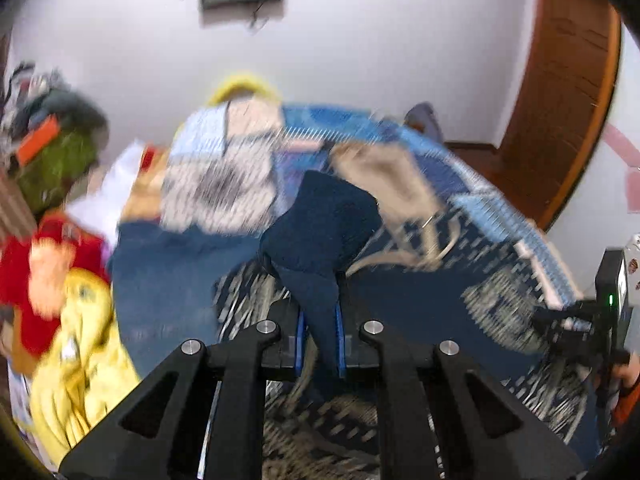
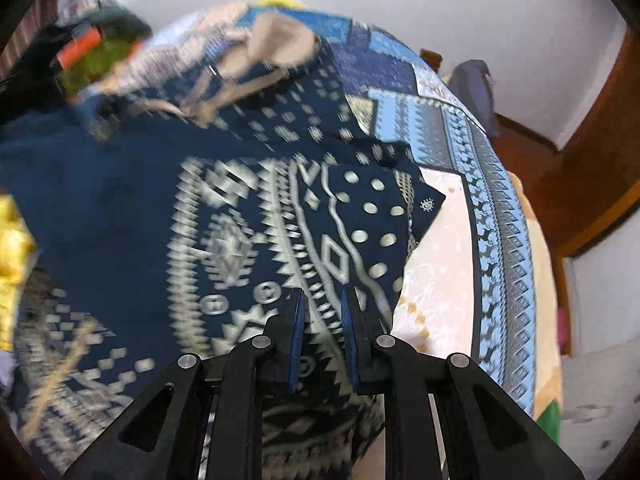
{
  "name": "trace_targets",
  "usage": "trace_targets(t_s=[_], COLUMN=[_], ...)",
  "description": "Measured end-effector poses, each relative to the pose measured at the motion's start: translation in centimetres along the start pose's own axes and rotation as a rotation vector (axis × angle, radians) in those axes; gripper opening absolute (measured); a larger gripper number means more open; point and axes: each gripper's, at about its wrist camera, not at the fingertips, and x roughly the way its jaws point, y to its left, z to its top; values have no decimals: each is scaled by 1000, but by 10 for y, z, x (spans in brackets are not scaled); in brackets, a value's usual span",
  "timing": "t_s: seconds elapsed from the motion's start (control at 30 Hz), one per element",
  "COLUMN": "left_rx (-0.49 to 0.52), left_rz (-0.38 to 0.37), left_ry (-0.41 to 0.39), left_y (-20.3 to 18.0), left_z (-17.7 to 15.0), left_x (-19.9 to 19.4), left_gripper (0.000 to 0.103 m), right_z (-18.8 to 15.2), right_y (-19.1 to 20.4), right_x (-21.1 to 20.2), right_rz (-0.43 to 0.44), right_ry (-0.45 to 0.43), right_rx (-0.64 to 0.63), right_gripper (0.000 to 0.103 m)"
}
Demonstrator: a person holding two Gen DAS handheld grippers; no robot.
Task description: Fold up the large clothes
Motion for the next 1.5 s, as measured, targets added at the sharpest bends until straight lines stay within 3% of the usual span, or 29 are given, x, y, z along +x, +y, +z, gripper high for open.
trace_targets(t_s=[0.23,0.37,0.4,0.43,0.47,0.53,0.63,0.83,1.0,1.1,1.33,1.5], left_rx=[-81,-100,-98,-96,-93,-89,-64,-13,-12,-11,-18,-45], left_rz=[-28,10,33,46,60,72,94,138,114,85,-2,-50], left_ry=[201,269,273,271,265,265,274,237,145,90,39,91], left_y=[43,48,50,51,53,57,59,53,38,27,-4,-23], left_z=[-88,-126,-132,-135,-139,-142,-143,-117,-70,-34,43,77], left_x=[51,66,66,65,61,54,44,20,1,-1,25,78], left_gripper=[13,29,37,44,47,56,61,72,88,89,95,95], right_z=[-9,-17,-17,-18,-19,-20,-22,-12,19,41,109,154], right_y=[-4,-1,-1,-2,-4,-13,-34,-40,-38,-34,-25,-26], right_x=[5,7,8,8,7,6,2,-24,-57,-71,-69,-23], right_rz=[-91,-195,-234,-250,-272,-357,-292,-190,-34,39,167,219], right_ry=[-9,-1,1,1,-7,-18,-2,-42,-130,-176,-211,-168], right_rx=[-15,-67,-79,-86,-87,-74,-5,28,68,85,127,184], right_gripper=[14,14,15,29,52,84,85,85,85,85,85,85])
